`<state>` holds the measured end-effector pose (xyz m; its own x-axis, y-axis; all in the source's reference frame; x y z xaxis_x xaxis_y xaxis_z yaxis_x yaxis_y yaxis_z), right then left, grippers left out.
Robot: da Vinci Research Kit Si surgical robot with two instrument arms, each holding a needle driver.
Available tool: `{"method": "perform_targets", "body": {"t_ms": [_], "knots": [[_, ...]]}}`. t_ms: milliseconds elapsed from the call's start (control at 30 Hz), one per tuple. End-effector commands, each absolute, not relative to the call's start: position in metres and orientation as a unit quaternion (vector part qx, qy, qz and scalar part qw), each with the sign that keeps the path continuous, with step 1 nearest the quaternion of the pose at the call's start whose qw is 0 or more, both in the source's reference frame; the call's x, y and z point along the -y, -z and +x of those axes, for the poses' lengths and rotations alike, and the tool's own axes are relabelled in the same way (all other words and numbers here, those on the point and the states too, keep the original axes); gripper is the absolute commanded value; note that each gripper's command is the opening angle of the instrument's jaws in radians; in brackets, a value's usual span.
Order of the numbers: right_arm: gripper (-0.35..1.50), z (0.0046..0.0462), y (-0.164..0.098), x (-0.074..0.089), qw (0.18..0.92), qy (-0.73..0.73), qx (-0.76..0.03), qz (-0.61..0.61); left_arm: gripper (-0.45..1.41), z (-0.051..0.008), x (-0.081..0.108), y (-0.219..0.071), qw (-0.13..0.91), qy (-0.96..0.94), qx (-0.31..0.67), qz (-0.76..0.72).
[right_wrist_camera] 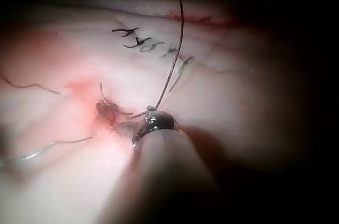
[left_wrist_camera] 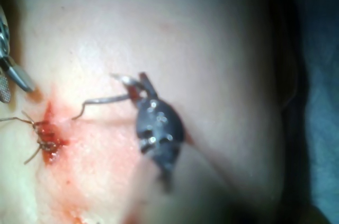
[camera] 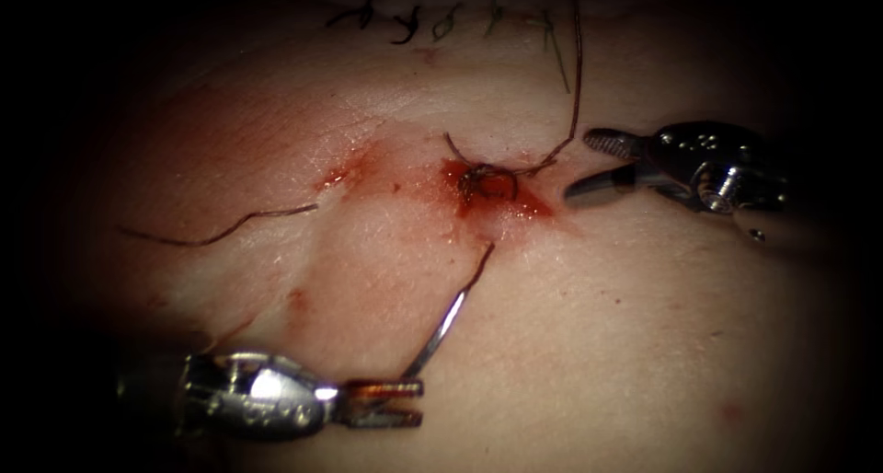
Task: Wound Closure
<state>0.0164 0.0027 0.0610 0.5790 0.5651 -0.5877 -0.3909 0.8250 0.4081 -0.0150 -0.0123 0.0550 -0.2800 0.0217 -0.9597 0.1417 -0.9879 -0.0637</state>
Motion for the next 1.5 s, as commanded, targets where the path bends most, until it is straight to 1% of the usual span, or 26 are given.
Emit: {"method": "perform_targets", "body": {"t_ms": [33, 100, 167, 600, 900, 1167, 1333, 1500], "knots": [[1.38, 0.0158, -0.062, -0.002, 0.880, -0.278, -0.367, 0.114, -0.45, -0.0153, 0.013, -0.055, 0.038, 0.797, -0.068, 0.599], [1.40, 0.0146, -0.062, -0.002, 0.881, -0.288, -0.361, 0.103, -0.45, -0.0149, 0.014, -0.053, 0.039, 0.795, -0.069, 0.601], [1.42, 0.0143, -0.063, -0.001, 0.881, -0.295, -0.357, 0.098, -0.45, -0.0147, 0.013, -0.052, 0.040, 0.796, -0.066, 0.601], [1.43, 0.0149, -0.063, 0.003, 0.877, -0.305, -0.359, 0.095, -0.45, -0.0110, 0.009, -0.043, 0.019, 0.776, -0.041, 0.629], [1.45, 0.0147, -0.060, 0.005, 0.864, -0.316, -0.381, 0.094, -0.45, -0.0112, 0.007, -0.041, 0.011, 0.772, -0.024, 0.635], [1.45, 0.0151, -0.058, 0.007, 0.851, -0.326, -0.401, 0.088, -0.45, -0.0107, 0.004, -0.039, -0.012, 0.763, 0.005, 0.647], [1.47, 0.0164, -0.057, 0.008, 0.845, -0.332, -0.410, 0.083, -0.45, -0.0098, 0.001, -0.037, -0.039, 0.753, 0.025, 0.656], [1.47, 0.0168, -0.057, 0.009, 0.845, -0.333, -0.412, 0.081, -0.45, -0.0097, 0.001, -0.037, -0.046, 0.752, 0.030, 0.656]]}}
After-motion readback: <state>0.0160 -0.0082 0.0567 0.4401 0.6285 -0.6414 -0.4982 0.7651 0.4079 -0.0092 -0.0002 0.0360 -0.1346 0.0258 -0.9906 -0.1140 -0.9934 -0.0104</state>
